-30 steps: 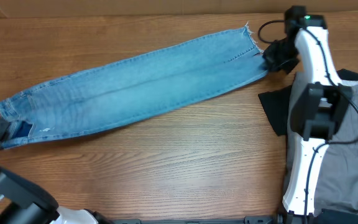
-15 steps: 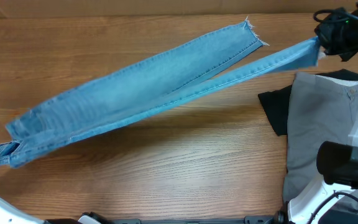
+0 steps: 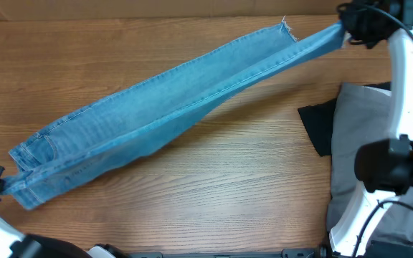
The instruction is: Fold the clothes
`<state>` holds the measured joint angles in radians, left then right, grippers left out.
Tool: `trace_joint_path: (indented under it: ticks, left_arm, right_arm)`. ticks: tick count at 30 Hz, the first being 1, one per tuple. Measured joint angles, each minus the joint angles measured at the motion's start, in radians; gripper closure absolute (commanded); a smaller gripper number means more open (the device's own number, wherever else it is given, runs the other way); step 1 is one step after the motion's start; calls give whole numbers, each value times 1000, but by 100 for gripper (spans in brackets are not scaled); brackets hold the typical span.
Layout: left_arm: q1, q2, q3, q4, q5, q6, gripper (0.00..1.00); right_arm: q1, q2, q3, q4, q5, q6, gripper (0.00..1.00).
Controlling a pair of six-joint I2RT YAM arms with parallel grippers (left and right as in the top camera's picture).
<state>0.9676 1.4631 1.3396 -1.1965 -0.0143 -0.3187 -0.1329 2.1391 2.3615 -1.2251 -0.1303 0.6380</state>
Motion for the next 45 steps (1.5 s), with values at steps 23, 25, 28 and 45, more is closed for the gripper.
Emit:
trace_joint_path:
  ticks: [23, 25, 28, 45]
  left_arm:
    - [-62, 240, -136, 483, 83, -15, 76]
    - [-82, 240, -136, 493, 68, -14, 78]
    - [-101, 240, -136, 494, 39, -14, 80]
    - [-111, 240, -136, 480, -2, 7, 78]
  right_arm:
    - [35, 192, 0, 246, -110, 69, 96]
    - [42, 194, 0, 264, -101, 69, 96]
    - [48, 202, 0, 280, -90, 72, 96]
    - [64, 405, 0, 525, -172, 78, 0]
